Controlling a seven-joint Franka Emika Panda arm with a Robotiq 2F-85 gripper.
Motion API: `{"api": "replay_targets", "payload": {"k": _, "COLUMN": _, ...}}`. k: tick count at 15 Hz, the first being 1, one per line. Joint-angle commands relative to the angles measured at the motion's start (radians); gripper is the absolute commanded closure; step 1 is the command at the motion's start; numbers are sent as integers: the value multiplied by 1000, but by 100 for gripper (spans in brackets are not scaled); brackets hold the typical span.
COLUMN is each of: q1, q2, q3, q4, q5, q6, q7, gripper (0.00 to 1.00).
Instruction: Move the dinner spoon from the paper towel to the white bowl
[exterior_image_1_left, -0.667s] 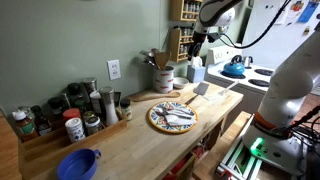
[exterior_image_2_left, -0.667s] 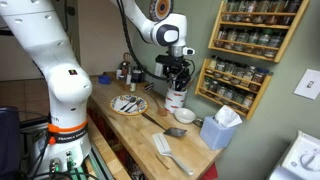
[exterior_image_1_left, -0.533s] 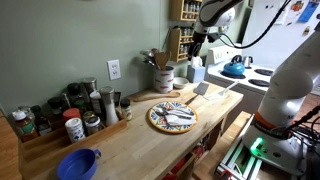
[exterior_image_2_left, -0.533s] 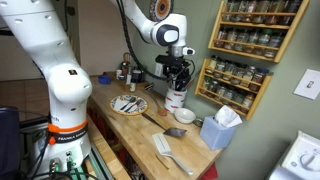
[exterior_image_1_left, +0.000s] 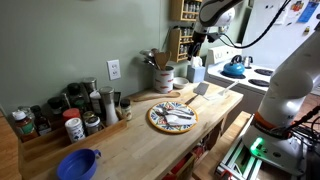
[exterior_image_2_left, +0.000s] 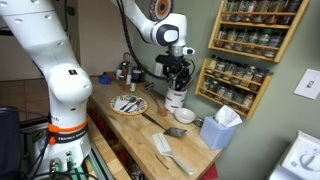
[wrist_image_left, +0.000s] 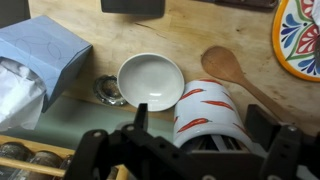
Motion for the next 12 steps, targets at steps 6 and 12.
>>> {"api": "replay_targets", "payload": {"k": 6, "q1": 116, "q2": -18, "q3": 126, "q4": 1, "q5": 36, "q6": -88, "q7": -46, "gripper": 0}}
{"api": "replay_targets", "payload": {"k": 12, "q1": 191, "q2": -41, "q3": 146, "q4": -27, "q5": 109, "q6": -184, "q7": -119, "gripper": 0}}
